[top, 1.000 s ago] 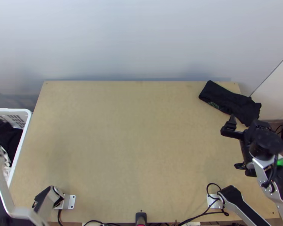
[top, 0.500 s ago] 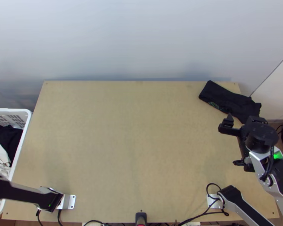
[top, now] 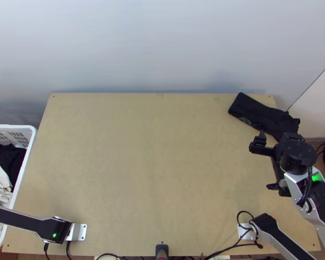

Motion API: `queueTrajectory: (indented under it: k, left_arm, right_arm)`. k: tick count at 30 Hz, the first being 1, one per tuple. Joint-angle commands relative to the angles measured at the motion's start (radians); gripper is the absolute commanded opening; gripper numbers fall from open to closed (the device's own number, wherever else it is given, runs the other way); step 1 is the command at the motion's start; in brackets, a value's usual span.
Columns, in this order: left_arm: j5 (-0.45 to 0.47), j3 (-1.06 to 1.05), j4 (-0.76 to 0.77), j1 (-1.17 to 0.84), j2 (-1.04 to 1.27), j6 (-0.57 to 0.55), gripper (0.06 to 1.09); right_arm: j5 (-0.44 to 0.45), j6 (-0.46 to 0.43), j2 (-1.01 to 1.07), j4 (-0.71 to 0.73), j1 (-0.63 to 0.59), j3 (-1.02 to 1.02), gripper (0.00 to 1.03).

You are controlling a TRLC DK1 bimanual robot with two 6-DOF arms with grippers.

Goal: Fold the t-shirt

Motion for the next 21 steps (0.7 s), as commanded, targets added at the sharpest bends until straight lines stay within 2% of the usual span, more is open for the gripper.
queueTrajectory:
  k: [1, 11, 13, 19, 21]
  left_arm:
    - [-0.018, 0.187, -0.025, 0.017, 0.171, -0.011, 1.03]
    - [-0.046, 0.428, -0.122, 0.016, 0.329, -0.046, 1.03]
    - [-0.046, 0.434, -0.111, 0.014, 0.332, -0.046, 0.89]
    - [-0.046, 0.437, -0.088, 0.014, 0.337, -0.035, 0.32]
    - [-0.046, 0.437, -0.079, 0.016, 0.338, -0.032, 0.09]
  right_arm:
    - [-0.001, -0.012, 0.010, -0.008, 0.002, -0.005, 0.98]
    - [0.000, -0.024, 0.010, -0.034, -0.001, -0.018, 0.98]
    - [0.000, -0.024, 0.010, -0.034, -0.003, -0.025, 0.98]
    - [0.000, -0.024, 0.013, -0.024, -0.009, -0.034, 0.98]
    - [0.000, -0.026, 0.015, -0.020, -0.012, -0.038, 0.98]
